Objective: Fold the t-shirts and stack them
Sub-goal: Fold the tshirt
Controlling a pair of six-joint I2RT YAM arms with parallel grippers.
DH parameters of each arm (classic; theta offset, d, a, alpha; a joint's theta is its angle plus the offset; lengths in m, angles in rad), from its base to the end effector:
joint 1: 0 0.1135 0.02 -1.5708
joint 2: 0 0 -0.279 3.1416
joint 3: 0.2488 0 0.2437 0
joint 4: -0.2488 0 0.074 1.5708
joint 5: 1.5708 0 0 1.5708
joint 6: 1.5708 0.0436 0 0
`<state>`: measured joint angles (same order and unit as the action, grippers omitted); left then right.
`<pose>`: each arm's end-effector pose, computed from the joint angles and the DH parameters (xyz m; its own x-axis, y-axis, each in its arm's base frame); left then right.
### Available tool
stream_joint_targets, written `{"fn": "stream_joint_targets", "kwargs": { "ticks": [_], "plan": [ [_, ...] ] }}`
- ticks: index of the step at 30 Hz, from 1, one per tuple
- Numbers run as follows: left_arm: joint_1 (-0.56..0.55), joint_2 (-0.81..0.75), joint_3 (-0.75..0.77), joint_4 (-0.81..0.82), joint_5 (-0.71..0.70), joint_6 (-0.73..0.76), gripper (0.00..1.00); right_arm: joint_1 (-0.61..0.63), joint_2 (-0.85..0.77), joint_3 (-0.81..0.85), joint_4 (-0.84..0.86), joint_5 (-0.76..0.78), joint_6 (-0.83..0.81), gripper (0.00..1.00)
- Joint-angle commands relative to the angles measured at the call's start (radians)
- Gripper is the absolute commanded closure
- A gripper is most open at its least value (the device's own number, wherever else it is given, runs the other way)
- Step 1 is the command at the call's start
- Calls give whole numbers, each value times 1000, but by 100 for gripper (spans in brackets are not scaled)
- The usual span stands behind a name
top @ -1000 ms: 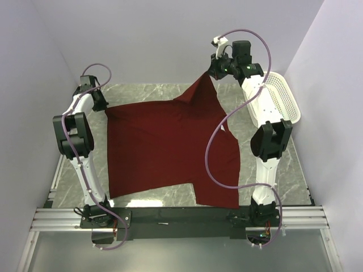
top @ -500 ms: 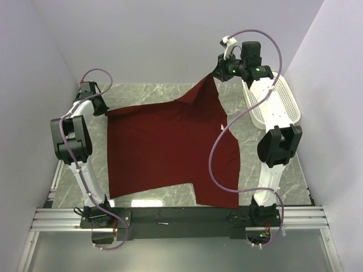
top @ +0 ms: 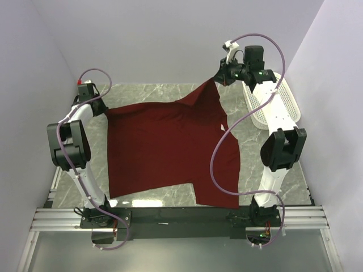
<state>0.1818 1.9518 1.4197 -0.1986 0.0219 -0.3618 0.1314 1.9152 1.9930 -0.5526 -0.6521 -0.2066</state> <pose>0.4381 0.0796 0.2259 -0.5556 -0.4619 -0.6913 -0.3864 0.8797 -0.2773 0.4344 0.0841 0.4046 -0.3125 -0.2058 -0.9274 -0.7186 0.6897 0.0891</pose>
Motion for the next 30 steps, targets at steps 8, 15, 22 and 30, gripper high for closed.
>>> {"fn": "stream_joint_targets", "kwargs": {
  "ticks": [8,15,22,30],
  "plan": [
    [4,-139,-91,73,10,-20,100,-19,-114,-74,56,-47,-7,100],
    [4,-175,-123,80,13,-26,100,-29,-179,-173,48,-69,-30,100],
    [4,-224,-191,97,12,-26,100,-41,-226,-261,53,-64,-51,100],
    [4,-274,-231,96,1,-22,100,-49,-245,-309,43,-96,-62,100]
  ]
}}
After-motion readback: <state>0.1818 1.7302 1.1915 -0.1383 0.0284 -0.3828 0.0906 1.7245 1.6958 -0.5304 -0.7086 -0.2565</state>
